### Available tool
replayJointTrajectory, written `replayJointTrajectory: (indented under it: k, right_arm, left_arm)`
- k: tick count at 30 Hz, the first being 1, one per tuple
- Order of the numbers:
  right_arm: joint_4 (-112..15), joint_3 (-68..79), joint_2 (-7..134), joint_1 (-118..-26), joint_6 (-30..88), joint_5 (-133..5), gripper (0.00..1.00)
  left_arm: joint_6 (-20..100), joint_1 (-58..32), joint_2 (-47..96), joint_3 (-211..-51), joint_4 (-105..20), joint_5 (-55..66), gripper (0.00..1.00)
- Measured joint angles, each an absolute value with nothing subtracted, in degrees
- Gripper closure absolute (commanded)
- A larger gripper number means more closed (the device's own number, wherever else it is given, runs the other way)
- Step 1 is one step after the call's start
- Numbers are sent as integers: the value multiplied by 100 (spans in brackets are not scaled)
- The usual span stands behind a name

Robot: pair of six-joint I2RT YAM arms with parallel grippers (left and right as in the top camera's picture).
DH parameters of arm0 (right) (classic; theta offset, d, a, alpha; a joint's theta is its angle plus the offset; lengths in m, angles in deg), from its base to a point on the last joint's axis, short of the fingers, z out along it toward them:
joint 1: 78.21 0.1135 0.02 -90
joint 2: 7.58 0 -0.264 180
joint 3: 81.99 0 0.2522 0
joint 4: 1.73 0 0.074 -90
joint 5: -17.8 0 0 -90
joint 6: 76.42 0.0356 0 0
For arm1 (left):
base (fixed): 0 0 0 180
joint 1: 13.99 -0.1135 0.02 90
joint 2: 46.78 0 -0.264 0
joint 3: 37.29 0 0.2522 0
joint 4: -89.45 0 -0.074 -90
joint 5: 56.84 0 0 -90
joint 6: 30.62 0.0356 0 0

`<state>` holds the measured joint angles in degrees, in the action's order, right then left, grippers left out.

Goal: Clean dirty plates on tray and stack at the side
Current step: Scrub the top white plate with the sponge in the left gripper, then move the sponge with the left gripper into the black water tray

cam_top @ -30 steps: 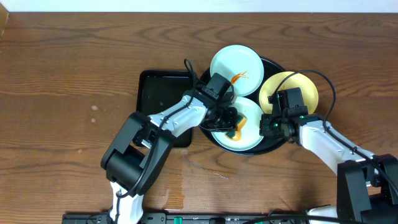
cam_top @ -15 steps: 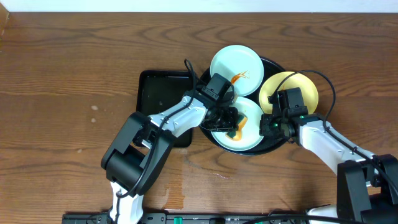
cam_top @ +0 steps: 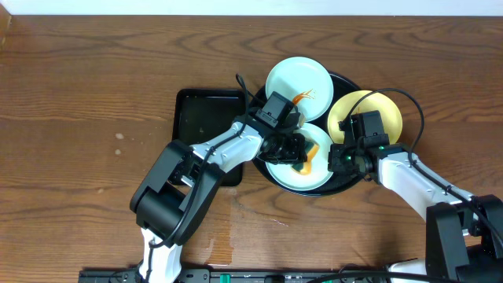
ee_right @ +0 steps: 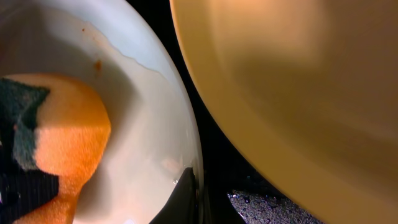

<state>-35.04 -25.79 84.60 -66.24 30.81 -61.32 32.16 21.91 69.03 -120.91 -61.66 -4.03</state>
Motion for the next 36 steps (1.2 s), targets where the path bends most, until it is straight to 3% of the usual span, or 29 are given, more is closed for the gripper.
replayJointTrajectory:
  k: [24,36]
  right_arm:
    - [-3504,-2579,8460,-6624,3079,-6132,99]
    - [-3504,-2579,8460,-6624,3081,-6132,99]
  left_arm:
    - [3568,1916,6805,-12111,-5549,299,93]
    - [3849,1780,5812,-12076,-5066,1339,93]
